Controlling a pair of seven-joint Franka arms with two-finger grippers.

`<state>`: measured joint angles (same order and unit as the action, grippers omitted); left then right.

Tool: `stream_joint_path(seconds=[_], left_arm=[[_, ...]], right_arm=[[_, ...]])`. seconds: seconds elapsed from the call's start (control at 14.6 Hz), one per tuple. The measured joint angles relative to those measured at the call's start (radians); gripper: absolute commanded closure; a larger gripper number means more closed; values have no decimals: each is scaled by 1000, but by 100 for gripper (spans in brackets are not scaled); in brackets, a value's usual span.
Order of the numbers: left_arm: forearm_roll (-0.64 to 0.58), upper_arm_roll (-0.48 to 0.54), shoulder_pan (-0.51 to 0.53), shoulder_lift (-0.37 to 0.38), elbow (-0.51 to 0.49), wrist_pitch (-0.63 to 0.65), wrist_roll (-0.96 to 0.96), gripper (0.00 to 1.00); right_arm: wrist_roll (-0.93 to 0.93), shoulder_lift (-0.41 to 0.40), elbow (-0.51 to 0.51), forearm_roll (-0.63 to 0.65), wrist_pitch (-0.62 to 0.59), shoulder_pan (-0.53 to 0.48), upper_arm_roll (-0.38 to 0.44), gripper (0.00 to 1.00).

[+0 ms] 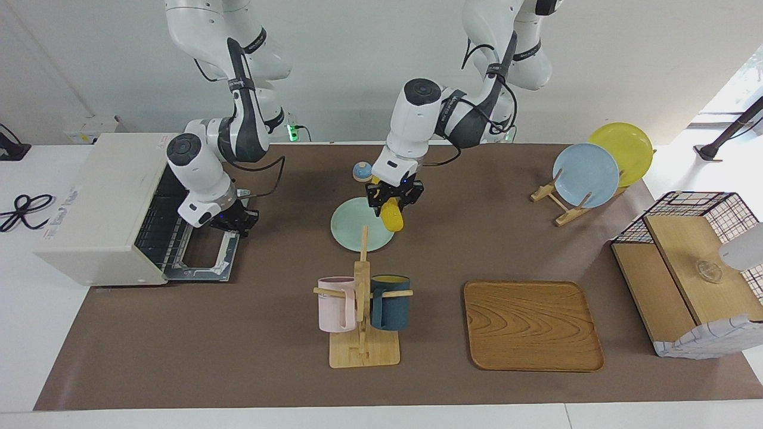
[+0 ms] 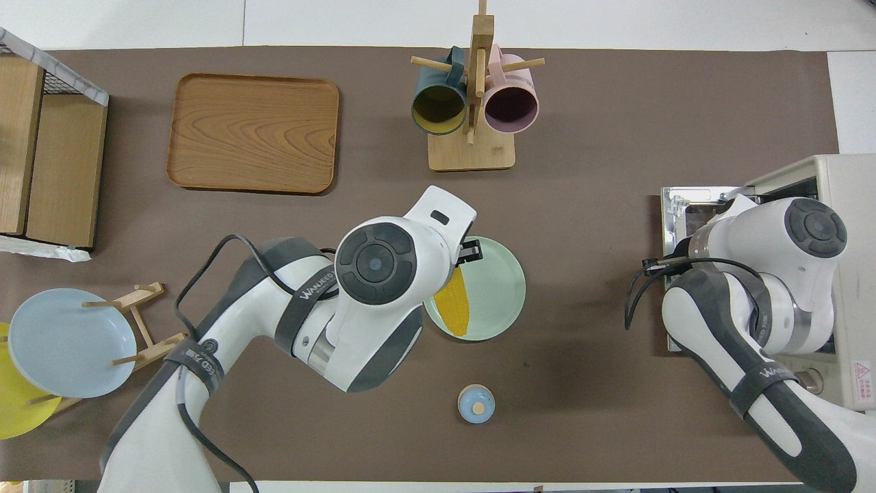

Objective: Put corn in oven
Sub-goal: 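Lower the corn onto the green plate with the left gripper, then withdraw the left gripper while the right gripper reaches the corn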

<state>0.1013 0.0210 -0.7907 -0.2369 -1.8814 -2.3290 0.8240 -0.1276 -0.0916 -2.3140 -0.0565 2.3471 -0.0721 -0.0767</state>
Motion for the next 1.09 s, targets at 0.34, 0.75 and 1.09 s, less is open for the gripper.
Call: stream_joint_path(seconds=[0.34, 0.75, 1.09], left_arm=[[0, 2, -78, -126, -9, -176, 22, 100], [0, 9, -85, -161, -8, -207, 9, 0], [0, 21, -75, -152, -6, -155, -30, 0]], right_arm=[[35, 0, 3, -9, 0, 43, 1, 100], [49, 7, 131, -50, -129, 109, 1, 0], [49, 21, 284, -51, -333, 109, 1, 0]])
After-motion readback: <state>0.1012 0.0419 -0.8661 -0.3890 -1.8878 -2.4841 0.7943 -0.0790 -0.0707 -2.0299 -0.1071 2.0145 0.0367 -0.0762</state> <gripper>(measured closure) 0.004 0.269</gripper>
